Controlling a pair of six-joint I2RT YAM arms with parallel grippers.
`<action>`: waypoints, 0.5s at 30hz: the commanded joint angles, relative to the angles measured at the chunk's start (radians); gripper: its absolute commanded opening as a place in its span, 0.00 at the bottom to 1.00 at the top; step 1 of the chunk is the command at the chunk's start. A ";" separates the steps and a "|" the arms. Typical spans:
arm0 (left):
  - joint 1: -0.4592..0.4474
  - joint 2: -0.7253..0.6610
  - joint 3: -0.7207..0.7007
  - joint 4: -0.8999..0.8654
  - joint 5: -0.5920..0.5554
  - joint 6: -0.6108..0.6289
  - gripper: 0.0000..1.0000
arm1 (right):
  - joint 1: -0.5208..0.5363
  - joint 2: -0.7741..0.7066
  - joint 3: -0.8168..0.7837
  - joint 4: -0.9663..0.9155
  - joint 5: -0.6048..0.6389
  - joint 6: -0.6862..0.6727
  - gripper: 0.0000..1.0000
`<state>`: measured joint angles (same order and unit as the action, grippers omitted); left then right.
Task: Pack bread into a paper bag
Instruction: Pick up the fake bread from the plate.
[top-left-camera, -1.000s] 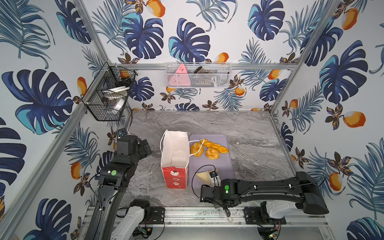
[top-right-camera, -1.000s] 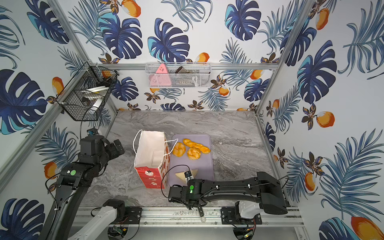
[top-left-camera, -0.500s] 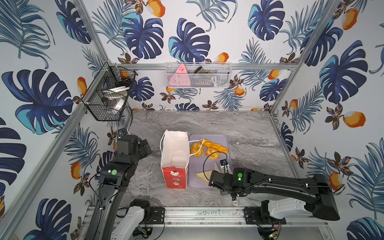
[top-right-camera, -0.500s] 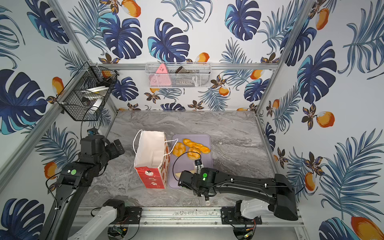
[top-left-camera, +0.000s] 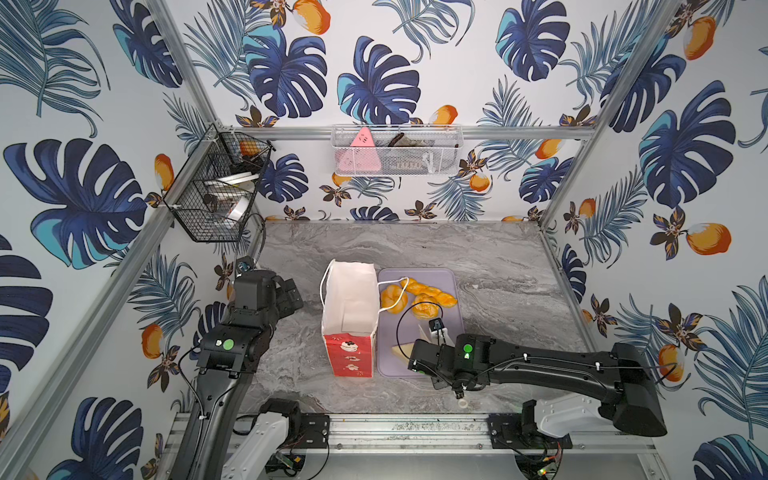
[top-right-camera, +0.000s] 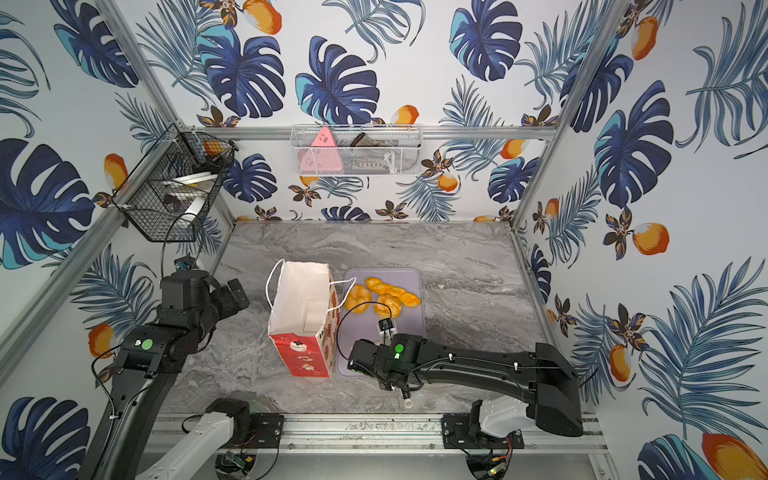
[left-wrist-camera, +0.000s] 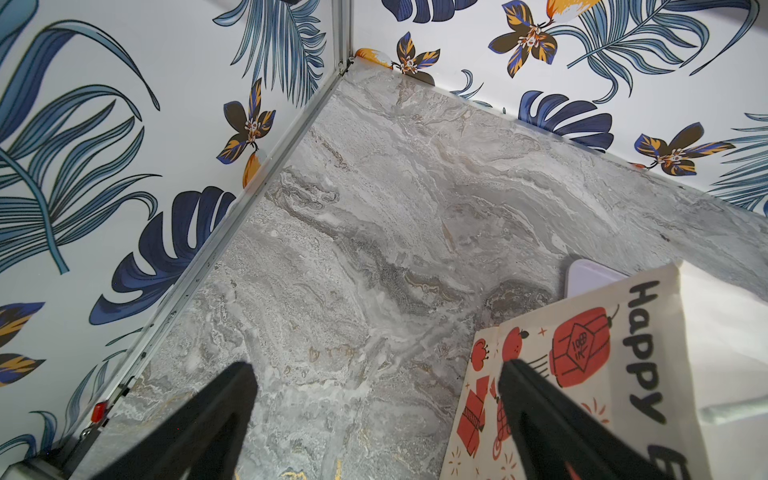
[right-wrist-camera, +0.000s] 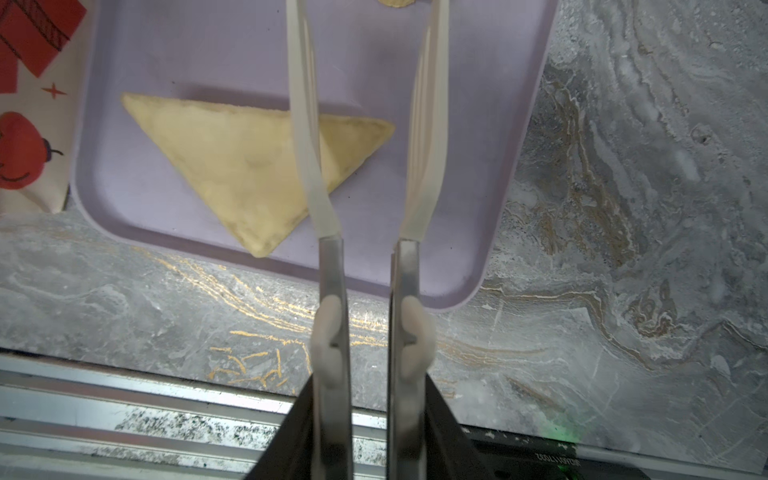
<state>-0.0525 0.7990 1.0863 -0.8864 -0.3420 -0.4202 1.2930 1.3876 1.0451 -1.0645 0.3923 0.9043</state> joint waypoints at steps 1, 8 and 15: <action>0.002 0.000 0.003 0.015 -0.012 0.008 0.99 | -0.001 -0.013 -0.023 0.013 -0.005 0.019 0.37; 0.002 0.008 0.003 0.019 -0.008 0.011 0.99 | -0.003 -0.090 -0.051 0.003 0.026 0.074 0.37; 0.002 0.014 -0.001 0.024 -0.002 0.008 0.99 | 0.000 -0.145 -0.022 0.009 -0.026 -0.001 0.38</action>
<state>-0.0525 0.8120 1.0863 -0.8841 -0.3416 -0.4198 1.2915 1.2568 1.0103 -1.0550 0.3794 0.9424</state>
